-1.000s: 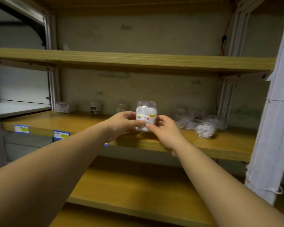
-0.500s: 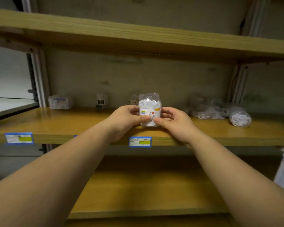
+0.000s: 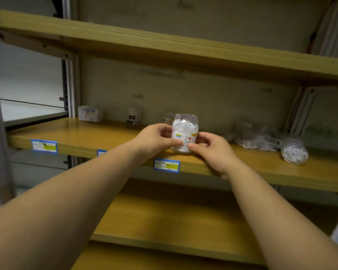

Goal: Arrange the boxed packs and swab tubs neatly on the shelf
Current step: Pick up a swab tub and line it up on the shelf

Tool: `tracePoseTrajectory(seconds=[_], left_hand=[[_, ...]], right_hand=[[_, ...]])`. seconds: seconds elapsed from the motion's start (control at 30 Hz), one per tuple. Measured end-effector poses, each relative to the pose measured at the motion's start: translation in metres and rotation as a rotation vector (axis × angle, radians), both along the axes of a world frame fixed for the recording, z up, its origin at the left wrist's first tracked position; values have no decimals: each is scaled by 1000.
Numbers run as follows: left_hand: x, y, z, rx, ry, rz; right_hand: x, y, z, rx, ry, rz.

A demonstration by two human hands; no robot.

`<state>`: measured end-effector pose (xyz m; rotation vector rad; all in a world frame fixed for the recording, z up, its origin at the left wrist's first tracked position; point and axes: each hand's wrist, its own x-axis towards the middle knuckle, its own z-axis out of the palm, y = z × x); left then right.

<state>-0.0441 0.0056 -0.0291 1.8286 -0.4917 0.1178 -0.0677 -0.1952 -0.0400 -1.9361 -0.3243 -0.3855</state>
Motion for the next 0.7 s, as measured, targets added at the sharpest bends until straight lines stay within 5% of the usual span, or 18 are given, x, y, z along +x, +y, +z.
tracePoseTrajectory(seconds=[0.13, 0.3, 0.7], left_hand=[[5, -1, 5, 51, 33, 48], [41, 4, 31, 134, -56, 79], [150, 29, 8, 514, -213, 136]], right_hand=[[10, 6, 1, -80, 24, -24], [44, 16, 33, 122, 182, -19], [138, 30, 17, -140, 120, -126]])
